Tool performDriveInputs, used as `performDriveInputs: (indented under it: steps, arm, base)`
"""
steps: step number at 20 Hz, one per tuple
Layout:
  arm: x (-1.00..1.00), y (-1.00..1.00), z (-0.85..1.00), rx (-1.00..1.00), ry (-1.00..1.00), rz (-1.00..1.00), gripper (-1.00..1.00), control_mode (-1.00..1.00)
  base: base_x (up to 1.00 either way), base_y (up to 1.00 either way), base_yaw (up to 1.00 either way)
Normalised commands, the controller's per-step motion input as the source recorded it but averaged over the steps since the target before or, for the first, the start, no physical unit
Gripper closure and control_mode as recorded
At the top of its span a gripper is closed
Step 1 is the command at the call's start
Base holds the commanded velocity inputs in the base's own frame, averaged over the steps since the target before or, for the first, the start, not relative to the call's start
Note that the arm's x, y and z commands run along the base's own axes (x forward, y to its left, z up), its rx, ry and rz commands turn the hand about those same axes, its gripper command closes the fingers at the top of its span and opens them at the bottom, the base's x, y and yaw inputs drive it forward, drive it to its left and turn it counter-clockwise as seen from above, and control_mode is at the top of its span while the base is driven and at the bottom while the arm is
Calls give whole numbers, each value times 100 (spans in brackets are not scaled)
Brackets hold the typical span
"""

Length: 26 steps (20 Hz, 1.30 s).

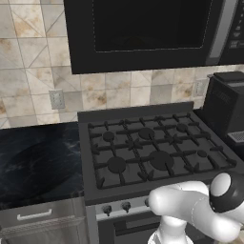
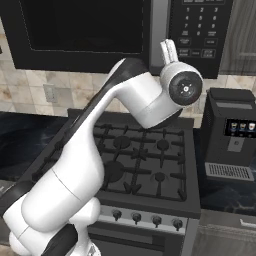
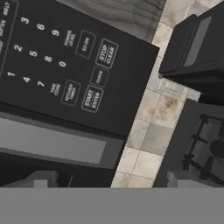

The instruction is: Remove the kiwi from the bowl and place it on the small plate. Then place the bowl with only the chicken drumstick in the microwave, close the door, and press the start button to microwave the chicken drumstick.

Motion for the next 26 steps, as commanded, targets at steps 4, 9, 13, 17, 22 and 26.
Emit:
performDriveInputs:
  steps: [4,9,13,17,22,26]
  arm:
    - [6,1,-5,14,0,2,-100,-100]
    - [17,9,-17,9,0,0,-100,-100]
    - [19,8,-13,9,0,0,-100,-100]
    - [21,7,-1,8,0,0,-100,-100]
    - [29,2,0,8,2,0,-100,-100]
    - [36,-1,-2,8,1,0,-100,-100]
  base:
    - [0,0,0]
    - [0,0,0]
    - [0,0,0]
    - [0,0,0]
    - [0,0,0]
    - [0,0,0]
